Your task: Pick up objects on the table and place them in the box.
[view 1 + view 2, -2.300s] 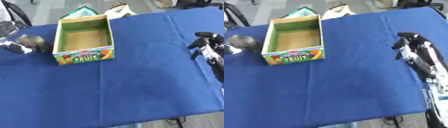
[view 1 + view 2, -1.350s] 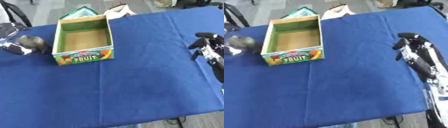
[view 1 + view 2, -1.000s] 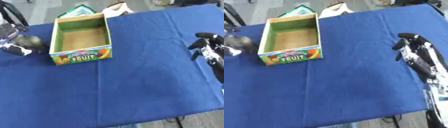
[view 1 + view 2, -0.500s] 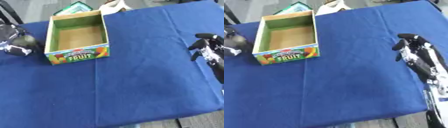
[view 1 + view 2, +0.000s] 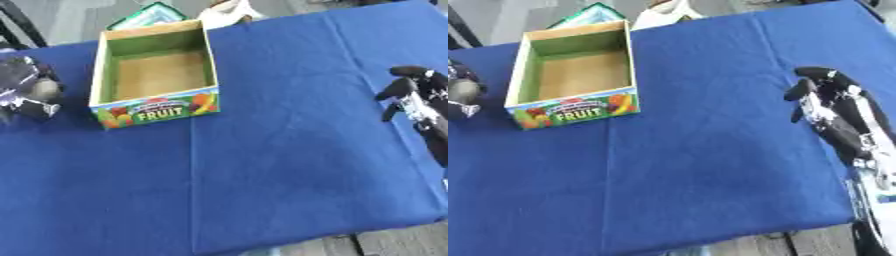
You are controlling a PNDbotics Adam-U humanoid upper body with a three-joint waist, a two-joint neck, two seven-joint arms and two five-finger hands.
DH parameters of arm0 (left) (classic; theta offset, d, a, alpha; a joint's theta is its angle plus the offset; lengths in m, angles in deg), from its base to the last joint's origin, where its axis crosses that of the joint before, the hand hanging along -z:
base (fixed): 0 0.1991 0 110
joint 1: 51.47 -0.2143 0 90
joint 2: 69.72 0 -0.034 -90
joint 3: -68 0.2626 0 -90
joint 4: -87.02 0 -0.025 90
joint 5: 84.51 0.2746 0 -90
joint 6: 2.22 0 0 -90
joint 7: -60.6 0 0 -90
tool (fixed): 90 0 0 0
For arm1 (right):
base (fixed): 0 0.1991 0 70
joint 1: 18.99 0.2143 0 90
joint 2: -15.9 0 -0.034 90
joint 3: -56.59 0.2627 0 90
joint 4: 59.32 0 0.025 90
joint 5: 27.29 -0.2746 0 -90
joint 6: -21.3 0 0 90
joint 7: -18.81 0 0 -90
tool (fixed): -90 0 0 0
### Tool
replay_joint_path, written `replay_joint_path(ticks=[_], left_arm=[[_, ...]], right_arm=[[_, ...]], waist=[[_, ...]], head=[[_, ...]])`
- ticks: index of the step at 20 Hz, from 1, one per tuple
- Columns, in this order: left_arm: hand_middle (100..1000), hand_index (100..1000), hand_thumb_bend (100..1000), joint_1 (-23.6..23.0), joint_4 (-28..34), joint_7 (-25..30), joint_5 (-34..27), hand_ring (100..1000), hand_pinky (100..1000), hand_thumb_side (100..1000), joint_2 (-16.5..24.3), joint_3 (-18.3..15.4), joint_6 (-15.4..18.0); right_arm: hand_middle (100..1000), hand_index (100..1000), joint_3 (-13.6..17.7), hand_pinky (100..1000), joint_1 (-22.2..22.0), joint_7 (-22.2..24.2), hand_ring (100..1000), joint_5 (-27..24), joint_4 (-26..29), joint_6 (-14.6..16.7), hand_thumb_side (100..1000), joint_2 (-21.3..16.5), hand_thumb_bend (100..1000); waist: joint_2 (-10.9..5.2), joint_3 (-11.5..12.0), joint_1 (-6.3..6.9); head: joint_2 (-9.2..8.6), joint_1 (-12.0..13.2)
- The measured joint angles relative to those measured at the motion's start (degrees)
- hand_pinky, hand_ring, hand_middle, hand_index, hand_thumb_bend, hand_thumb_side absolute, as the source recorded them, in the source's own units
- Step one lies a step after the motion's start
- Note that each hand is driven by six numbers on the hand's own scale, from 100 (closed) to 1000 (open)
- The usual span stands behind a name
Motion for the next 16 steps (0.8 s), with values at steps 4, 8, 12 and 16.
replay_joint_path(ticks=[4,8,12,16], left_arm=[[136,369,100,0.0,0.1,-1.2,-2.0,187,154,222,-0.1,0.0,0.3],[134,368,100,0.0,0.8,-0.3,-5.0,185,153,220,-0.1,0.0,0.9],[129,365,100,0.2,3.3,1.7,-8.2,178,141,210,0.2,0.0,2.0],[126,362,100,1.3,7.1,3.1,-12.5,173,129,198,0.6,0.4,3.5]], right_arm=[[523,759,0.0,367,0.0,0.0,601,0.0,0.0,0.0,428,0.0,100],[523,759,0.1,368,-0.1,0.0,601,0.0,0.0,0.0,428,0.0,100],[523,759,0.3,368,-0.1,0.0,601,0.0,0.0,0.0,429,0.0,100],[523,759,0.3,369,-0.3,0.1,601,0.0,0.0,0.0,429,0.0,100]], waist=[[-0.31,0.3,-0.10],[-0.69,0.6,-0.14],[-1.18,1.0,-0.16],[-1.45,1.0,-0.15]], head=[[0.00,-0.2],[0.01,-0.3],[0.02,-0.3],[0.02,-0.4]])
